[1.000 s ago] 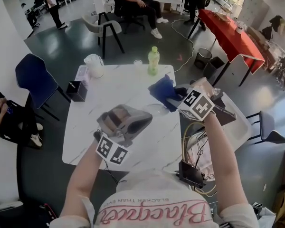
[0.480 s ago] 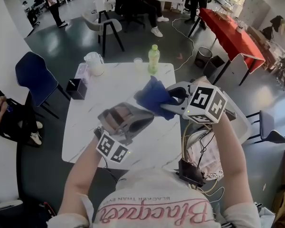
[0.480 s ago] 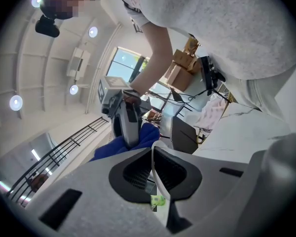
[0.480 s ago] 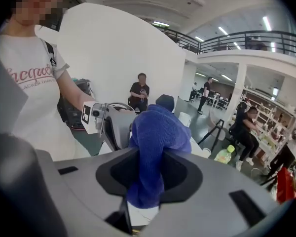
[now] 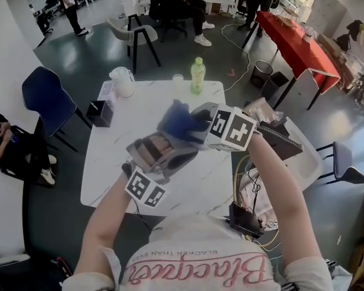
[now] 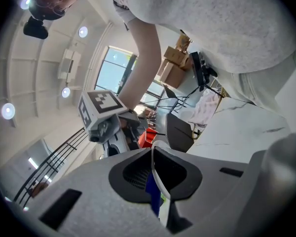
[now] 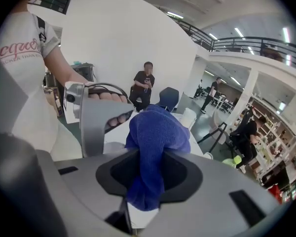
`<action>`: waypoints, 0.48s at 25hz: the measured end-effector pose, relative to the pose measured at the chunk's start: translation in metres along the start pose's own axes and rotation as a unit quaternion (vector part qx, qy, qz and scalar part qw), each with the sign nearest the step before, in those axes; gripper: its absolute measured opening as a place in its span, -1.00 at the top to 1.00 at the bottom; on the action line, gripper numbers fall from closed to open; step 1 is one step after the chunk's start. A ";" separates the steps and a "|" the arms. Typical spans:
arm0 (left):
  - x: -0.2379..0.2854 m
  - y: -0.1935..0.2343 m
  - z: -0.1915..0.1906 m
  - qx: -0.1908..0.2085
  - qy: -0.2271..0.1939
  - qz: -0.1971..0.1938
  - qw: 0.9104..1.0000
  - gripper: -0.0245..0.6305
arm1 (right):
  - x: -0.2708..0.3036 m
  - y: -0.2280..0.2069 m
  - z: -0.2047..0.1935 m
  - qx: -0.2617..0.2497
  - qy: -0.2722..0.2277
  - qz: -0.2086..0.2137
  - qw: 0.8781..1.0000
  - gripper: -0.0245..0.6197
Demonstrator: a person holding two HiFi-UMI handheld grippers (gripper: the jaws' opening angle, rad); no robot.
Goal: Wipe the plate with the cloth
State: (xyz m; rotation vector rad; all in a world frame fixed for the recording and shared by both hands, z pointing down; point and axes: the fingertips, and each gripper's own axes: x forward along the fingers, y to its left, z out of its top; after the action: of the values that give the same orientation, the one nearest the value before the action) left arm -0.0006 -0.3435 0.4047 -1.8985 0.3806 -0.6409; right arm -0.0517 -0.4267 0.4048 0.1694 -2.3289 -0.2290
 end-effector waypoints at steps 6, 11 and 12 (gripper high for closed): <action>-0.006 0.007 0.009 0.003 -0.004 0.009 1.000 0.87 | 0.032 -0.014 -0.039 0.032 0.041 0.005 0.999 0.60; -0.013 0.007 0.006 0.004 0.002 0.008 1.000 0.87 | 0.039 -0.023 -0.070 0.081 0.052 0.006 0.995 0.60; -0.014 0.007 0.005 0.002 0.003 0.009 1.000 0.87 | 0.039 -0.024 -0.076 0.091 0.053 0.004 0.994 0.60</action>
State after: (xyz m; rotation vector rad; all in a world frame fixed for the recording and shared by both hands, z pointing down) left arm -0.0086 -0.3353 0.3928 -1.8875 0.3999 -0.6340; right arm -0.0228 -0.4664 0.4787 0.2544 -2.2432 -0.0035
